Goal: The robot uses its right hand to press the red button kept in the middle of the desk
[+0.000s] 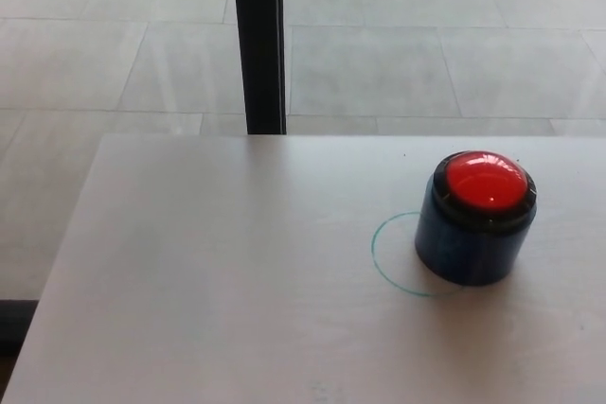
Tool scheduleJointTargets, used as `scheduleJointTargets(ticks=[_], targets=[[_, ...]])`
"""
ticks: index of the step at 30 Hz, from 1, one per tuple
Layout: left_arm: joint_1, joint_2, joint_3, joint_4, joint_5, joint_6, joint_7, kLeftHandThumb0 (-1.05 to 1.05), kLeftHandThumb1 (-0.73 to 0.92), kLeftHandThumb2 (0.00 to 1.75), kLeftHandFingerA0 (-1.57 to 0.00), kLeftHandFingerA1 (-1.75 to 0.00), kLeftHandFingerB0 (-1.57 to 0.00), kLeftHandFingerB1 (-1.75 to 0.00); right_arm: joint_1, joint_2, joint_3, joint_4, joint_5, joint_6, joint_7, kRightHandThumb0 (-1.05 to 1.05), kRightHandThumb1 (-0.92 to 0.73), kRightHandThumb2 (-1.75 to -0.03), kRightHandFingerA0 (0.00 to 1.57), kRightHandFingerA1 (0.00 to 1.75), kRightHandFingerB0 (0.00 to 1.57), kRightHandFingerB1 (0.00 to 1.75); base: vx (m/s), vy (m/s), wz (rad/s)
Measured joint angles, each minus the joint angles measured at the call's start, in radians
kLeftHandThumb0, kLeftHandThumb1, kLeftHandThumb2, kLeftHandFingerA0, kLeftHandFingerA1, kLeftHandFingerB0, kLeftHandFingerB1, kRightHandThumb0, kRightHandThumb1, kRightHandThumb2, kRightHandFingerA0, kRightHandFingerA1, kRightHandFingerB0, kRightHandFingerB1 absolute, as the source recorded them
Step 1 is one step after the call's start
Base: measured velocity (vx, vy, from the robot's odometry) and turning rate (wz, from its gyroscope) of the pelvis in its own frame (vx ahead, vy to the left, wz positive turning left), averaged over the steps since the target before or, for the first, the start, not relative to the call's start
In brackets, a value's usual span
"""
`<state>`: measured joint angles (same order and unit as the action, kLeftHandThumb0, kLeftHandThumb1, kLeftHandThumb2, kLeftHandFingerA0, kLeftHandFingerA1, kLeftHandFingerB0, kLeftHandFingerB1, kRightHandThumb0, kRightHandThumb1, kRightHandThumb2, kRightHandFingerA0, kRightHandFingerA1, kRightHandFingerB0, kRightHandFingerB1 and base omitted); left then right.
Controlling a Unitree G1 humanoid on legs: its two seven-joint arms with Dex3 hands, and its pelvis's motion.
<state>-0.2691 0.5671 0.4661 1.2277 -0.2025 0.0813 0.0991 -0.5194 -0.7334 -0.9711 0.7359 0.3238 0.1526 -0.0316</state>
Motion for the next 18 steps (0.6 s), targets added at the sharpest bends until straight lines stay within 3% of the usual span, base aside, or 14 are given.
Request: scheduleJointTargets(ticks=[3, 4, 5, 6, 7, 8, 9, 10, 11, 12, 13, 15, 17, 18], targets=[[-0.004, 0.0, -0.005, 0.0, 0.001, 0.0, 0.0, -0.52, 0.88, 1.11, -0.23, -0.93, -0.08, -0.73, 0.097, 0.07, -0.077, -0.001, 0.014, -0.019, -0.033, -0.66, -0.45, -1.05, 1.46, 1.51, 0.84, 0.94, 0.0, 0.0, 0.0], [-0.004, 0.0, -0.007, 0.0, 0.001, 0.0, 0.001, -0.51, 0.87, 1.11, -0.25, -0.92, -0.06, -0.7, 0.122, 0.093, -0.095, -0.001, 0.019, -0.022, -0.046, -0.62, -0.54, -0.85, 1.16, 1.71, 0.86, 1.04, 0.0, 0.0, 0.0], [-0.005, 0.0, -0.008, 0.0, 0.001, 0.0, 0.001, -0.52, 0.88, 1.09, -0.18, -0.88, -0.03, -0.69, 0.14, 0.112, -0.11, 0.0, 0.023, -0.024, -0.056, -0.62, -0.43, -1.02, 1.36, 1.45, 0.95, 1.09, 0.0, 0.0, 0.0], [-0.006, 0.0, -0.01, 0.0, 0.001, 0.0, 0.001, -0.52, 0.9, 1.07, -0.15, -0.86, -0.04, -0.7, 0.17, 0.146, -0.138, 0.004, 0.031, -0.025, -0.078, -0.59, -0.59, -0.84, 0.88, 1.68, 0.84, 1.33, 0.0, 0.0, 0.0], [-0.008, 0.0, -0.011, 0.0, 0.001, 0.0, 0.001, -0.52, 0.9, 1.07, -0.15, -0.86, -0.04, -0.7, 0.184, 0.164, -0.156, 0.008, 0.038, -0.028, -0.091, -0.59, -0.59, -0.84, 0.88, 1.68, 0.84, 1.33, 0.0, 0.0, 0.0], [-0.011, 0.0, -0.012, 0.0, 0.001, 0.0, 0.001, -0.52, 0.87, 1.11, -0.33, -0.96, -0.06, -0.7, 0.197, 0.181, -0.174, 0.012, 0.043, -0.033, -0.104, -0.55, -0.61, -0.85, 0.84, 1.61, 0.85, 1.44, 0.0, 0.0, 0.0], [-0.013, 0.0, -0.013, 0.0, 0.001, 0.0, 0.001, -0.52, 0.87, 1.1, -0.26, -0.92, 0.0, -0.67, 0.208, 0.199, -0.19, 0.018, 0.049, -0.039, -0.117, -0.56, -0.65, -0.9, 0.8, 1.63, 0.84, 1.54, 0.0, 0.0, 0.0], [-0.014, 0.0, -0.013, 0.0, 0.001, 0.0, 0.001, -0.52, 0.87, 1.1, -0.26, -0.92, 0.0, -0.67, 0.219, 0.217, -0.203, 0.022, 0.055, -0.044, -0.13, -0.56, -0.65, -0.9, 0.8, 1.63, 0.84, 1.54, 0.0, 0.0, 0.0], [-0.015, 0.0, -0.015, 0.0, 0.001, 0.0, 0.001, -0.51, 0.88, 1.07, -0.07, -0.95, 0.0, -0.66, 0.234, 0.244, -0.216, 0.023, 0.062, -0.051, -0.145, -0.55, -0.65, -0.92, 0.81, 1.63, 0.84, 1.5, 0.0, 0.0, 0.0], [-0.016, 0.0, -0.015, 0.0, 0.001, 0.0, 0.001, -0.52, 0.88, 1.05, -0.1, -0.86, -0.01, -0.68, 0.246, 0.268, -0.224, 0.024, 0.069, -0.056, -0.16, -0.53, -0.6, -0.92, 0.83, 1.46, 0.9, 1.39, 0.0, 0.0, 0.0], [-0.017, 0.0, -0.015, 0.0, 0.0, 0.0, 0.001, -0.52, 0.88, 1.05, -0.1, -0.86, -0.01, -0.68, 0.258, 0.29, -0.228, 0.028, 0.075, -0.062, -0.173, -0.53, -0.6, -0.92, 0.83, 1.46, 0.9, 1.39, 0.0, 0.0, 0.0], [-0.021, 0.002, -0.016, 0.0, 0.0, 0.0, 0.002, -0.51, 0.88, 1.08, -0.19, -0.87, -0.03, -0.68, 0.28, 0.335, -0.228, 0.039, 0.089, -0.073, -0.193, -0.54, -0.59, -0.92, 0.98, 1.52, 0.94, 1.55, 0.0, 0.0, 0.0], [-0.024, 0.005, -0.022, 0.001, 0.002, 0.0, 0.003, -0.53, 0.87, 1.1, -0.43, -1.06, -0.11, -0.75, 0.299, 0.375, -0.224, 0.049, 0.11, -0.074, -0.201, -0.53, -0.6, -0.92, 0.97, 1.53, 0.83, 1.43, 0.0, 0.0, 0.0], [-0.025, 0.005, -0.022, 0.001, 0.002, 0.0, 0.003, -0.53, 0.87, 1.1, -0.43, -1.06, -0.11, -0.75, 0.302, 0.378, -0.223, 0.05, 0.113, -0.074, -0.202, -0.53, -0.6, -0.92, 0.97, 1.53, 0.83, 1.43, 0.0, 0.0, 0.0]])
